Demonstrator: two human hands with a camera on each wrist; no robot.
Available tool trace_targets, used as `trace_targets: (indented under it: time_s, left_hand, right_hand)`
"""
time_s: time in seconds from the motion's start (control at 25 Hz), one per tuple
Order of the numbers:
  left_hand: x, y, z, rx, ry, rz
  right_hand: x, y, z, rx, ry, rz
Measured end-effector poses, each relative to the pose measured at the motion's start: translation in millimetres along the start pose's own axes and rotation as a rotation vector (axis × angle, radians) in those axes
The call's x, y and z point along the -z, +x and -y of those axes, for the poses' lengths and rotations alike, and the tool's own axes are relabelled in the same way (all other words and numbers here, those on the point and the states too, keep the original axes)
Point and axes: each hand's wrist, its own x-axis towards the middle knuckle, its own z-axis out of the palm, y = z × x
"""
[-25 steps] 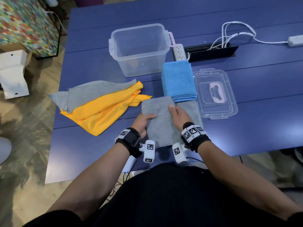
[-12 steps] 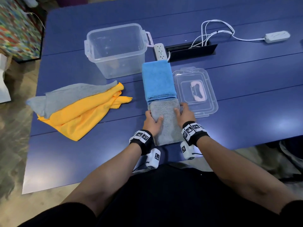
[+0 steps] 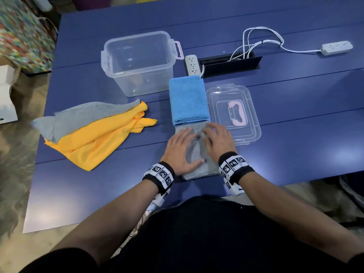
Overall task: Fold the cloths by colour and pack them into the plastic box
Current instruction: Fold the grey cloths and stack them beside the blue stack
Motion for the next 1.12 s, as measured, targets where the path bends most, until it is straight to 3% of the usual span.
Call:
trace_targets:
  time_s: [0.08,0.16,0.36,0.56,0.68,0.88,1.0,1.12]
  left_hand:
    - [-4,5,6,-0.053,0.112,0.221]
    - [-11,11,12,-0.016,0.165,0.320]
    - [-22,15,10,0.030,0.205,0.397]
    - [-21,15,14,0.016,0.191,0.382]
    - [-11,11,16,-0.052,0.131,0.327]
    - [17,-3,41,-0.067,0.008,0.153]
    - [35,-16,86,0.083,-0.070,-0.041]
    - [60,-32,150,0.335,-0.002,-0.179]
  right_hand:
    - [-14,-9,-6,0.026,-0.018,0.233]
    - [-30,-16,-12,-0.029,-0.044,0.385]
    - [-42,-17,-20,-0.066,-0.016,0.439]
    - [-39,-15,-14,-0.109,-0.053,0.437]
    - [-21,-8,-5,-0.148,-0.095,0.322]
    - [16,13,37,-0.128,0.126,-0.193]
    - [21,31,80,-0.093,0.249,-0.220]
    - [4,40,130,-0.064,0.388,-0.105]
